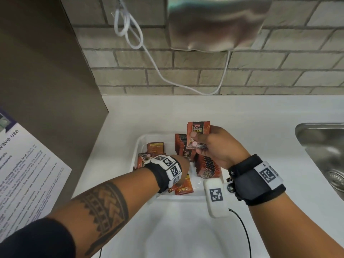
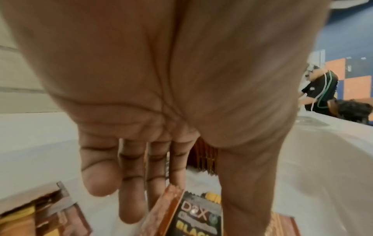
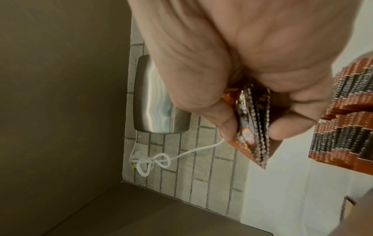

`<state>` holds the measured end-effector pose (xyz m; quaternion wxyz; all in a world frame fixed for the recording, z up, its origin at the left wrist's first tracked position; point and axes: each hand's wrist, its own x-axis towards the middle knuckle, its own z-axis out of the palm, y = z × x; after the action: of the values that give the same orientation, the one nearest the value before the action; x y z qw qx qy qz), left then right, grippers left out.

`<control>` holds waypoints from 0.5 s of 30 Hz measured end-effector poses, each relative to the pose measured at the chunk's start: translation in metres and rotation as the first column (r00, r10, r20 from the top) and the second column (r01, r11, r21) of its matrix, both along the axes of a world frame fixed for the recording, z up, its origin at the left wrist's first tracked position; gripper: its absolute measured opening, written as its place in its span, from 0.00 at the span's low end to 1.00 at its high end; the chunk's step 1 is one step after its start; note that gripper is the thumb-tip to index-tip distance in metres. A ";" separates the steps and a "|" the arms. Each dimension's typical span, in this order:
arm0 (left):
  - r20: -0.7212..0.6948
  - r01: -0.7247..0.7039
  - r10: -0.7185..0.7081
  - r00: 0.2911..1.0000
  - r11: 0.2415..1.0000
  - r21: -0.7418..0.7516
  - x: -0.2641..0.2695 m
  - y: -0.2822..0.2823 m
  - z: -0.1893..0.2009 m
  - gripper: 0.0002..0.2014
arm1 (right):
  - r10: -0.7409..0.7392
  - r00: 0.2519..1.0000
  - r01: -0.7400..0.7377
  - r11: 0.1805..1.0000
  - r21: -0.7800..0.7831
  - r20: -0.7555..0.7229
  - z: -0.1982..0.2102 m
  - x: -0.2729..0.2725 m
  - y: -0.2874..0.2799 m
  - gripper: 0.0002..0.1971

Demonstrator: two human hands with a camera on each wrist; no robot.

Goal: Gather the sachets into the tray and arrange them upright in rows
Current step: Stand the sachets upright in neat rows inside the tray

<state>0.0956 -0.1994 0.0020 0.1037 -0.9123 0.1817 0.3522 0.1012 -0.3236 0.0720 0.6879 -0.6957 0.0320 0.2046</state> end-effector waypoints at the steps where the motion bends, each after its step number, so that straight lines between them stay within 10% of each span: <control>1: 0.011 0.019 -0.019 1.000 1.000 0.006 0.000 -0.002 -0.001 0.33 | 0.009 1.000 -0.009 1.000 -0.002 0.004 0.000 0.000 0.000 0.02; 15: -0.037 0.043 -0.044 0.998 0.999 -0.031 0.014 0.013 0.007 0.27 | 0.063 0.998 -0.063 0.997 -0.048 -0.013 -0.011 0.000 -0.001 0.04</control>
<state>0.1098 -0.1859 0.0089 0.0941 -0.9028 0.2087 0.3641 0.1013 -0.3251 0.0611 0.6637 -0.7117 0.0189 0.2294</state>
